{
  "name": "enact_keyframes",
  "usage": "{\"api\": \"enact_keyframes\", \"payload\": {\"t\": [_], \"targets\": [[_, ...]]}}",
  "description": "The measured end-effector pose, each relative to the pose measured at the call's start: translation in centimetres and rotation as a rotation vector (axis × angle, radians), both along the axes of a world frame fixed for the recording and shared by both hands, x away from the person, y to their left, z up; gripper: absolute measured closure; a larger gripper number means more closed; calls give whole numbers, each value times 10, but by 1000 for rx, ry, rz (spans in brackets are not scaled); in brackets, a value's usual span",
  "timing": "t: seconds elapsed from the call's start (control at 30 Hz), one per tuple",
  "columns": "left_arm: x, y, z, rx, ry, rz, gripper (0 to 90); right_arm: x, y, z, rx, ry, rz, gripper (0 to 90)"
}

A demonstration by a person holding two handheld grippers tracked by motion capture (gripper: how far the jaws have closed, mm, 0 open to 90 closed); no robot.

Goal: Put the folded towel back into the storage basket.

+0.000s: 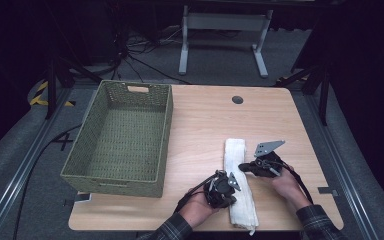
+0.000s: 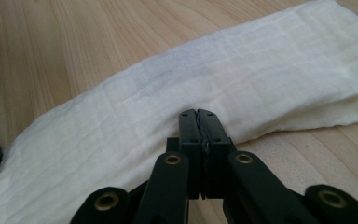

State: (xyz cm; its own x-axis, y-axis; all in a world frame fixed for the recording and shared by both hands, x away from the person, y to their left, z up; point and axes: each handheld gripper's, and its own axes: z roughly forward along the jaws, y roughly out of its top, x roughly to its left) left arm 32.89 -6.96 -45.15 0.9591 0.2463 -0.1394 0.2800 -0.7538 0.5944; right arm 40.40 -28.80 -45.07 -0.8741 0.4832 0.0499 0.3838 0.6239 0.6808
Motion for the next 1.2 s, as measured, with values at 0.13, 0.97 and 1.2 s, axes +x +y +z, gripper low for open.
{"api": "enact_keyframes", "payload": {"t": [0.13,0.97,1.2], "targets": [[6,12,4,-24,1,37,873,-1,-4,3,12,0,3,852],[38,49,-1,-7,-47,179,412,-50,2,18,43,7,212,359],[42,52,-4,-12,-50,204,342,-66,17,10,10,-18,298,219]]}}
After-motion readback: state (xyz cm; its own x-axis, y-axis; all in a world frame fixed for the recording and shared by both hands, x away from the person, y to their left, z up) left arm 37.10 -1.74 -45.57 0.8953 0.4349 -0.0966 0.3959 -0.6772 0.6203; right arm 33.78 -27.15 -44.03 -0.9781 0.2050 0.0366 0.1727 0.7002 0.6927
